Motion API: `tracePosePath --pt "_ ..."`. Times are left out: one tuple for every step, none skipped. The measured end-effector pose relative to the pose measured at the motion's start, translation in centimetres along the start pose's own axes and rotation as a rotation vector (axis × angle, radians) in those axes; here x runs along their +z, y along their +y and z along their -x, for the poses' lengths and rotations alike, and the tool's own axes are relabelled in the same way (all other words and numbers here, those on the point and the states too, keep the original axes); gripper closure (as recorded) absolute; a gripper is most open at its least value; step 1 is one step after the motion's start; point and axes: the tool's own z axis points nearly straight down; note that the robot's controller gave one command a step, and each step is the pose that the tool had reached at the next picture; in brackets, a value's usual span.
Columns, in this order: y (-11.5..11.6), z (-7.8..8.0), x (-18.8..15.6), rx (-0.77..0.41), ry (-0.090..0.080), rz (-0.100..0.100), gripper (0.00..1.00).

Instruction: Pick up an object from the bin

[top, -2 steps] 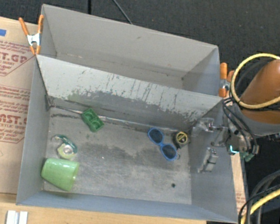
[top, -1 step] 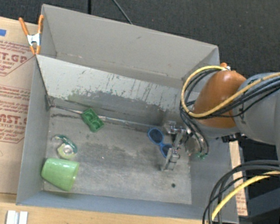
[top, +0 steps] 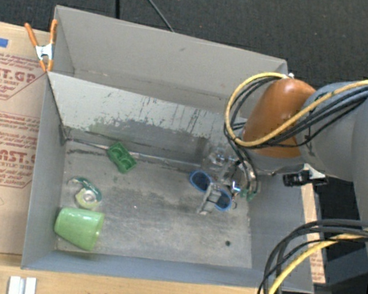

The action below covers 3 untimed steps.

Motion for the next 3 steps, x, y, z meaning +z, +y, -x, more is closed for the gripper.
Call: tracePosePath --pt "0.6 0.2 0.1 0.154 0.002 -0.002 0.00" --pt "0.7 -0.7 3.2 0.526 0.005 -0.005 0.00" --pt "0.7 -0.7 3.2 0.524 0.003 -0.006 0.00"
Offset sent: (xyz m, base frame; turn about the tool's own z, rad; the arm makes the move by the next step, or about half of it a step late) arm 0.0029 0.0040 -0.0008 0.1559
